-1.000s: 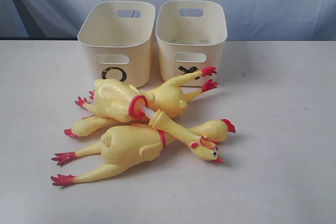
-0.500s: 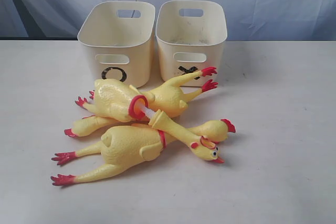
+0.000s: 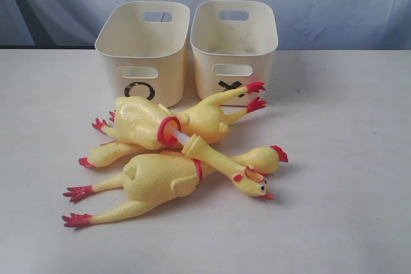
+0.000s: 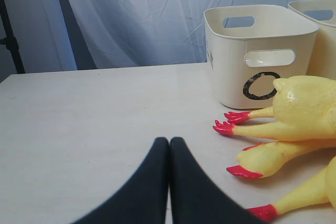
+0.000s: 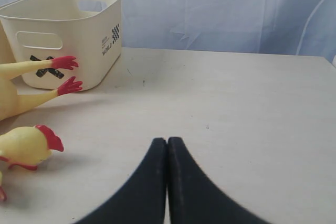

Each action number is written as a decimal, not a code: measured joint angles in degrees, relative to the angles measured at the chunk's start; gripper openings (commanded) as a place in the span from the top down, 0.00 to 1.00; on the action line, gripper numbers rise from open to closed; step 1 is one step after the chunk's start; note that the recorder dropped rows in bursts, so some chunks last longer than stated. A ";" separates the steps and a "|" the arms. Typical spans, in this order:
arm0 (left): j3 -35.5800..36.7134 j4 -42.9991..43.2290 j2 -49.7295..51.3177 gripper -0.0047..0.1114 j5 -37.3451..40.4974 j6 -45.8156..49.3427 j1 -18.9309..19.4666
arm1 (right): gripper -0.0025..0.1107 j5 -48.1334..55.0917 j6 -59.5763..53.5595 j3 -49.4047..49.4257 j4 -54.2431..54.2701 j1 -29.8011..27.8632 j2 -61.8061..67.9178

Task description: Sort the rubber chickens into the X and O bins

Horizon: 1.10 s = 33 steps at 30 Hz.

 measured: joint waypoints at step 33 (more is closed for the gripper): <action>0.00 -18.39 0.00 0.96 -17.16 -0.89 0.00 | 0.99 0.00 0.00 0.00 0.00 0.00 0.00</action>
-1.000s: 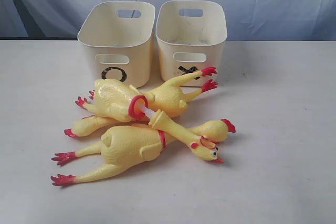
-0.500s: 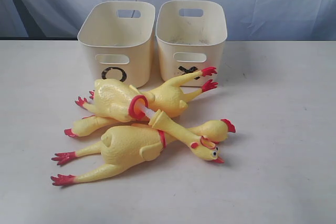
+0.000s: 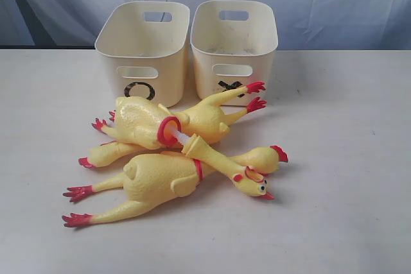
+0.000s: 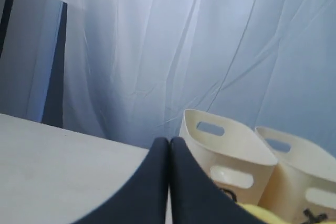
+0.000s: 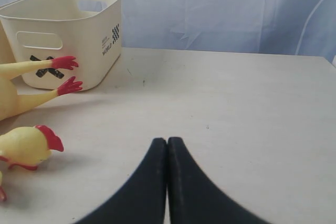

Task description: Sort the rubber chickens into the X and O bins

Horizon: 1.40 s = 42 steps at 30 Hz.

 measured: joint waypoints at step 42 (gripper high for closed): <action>-28.23 -45.18 39.67 0.52 47.56 77.75 0.00 | 0.99 0.00 0.00 0.00 0.00 0.00 0.00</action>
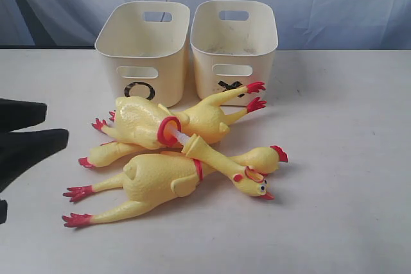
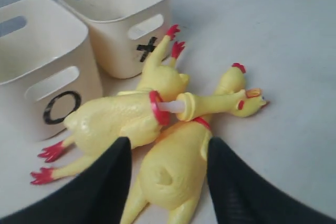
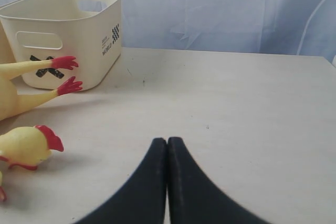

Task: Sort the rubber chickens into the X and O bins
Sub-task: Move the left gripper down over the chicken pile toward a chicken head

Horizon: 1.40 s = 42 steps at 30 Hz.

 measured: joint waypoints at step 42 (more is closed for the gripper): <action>-25.42 -2.42 59.94 0.43 -21.59 40.89 -34.93 | 0.99 0.00 0.00 0.00 0.00 0.00 0.00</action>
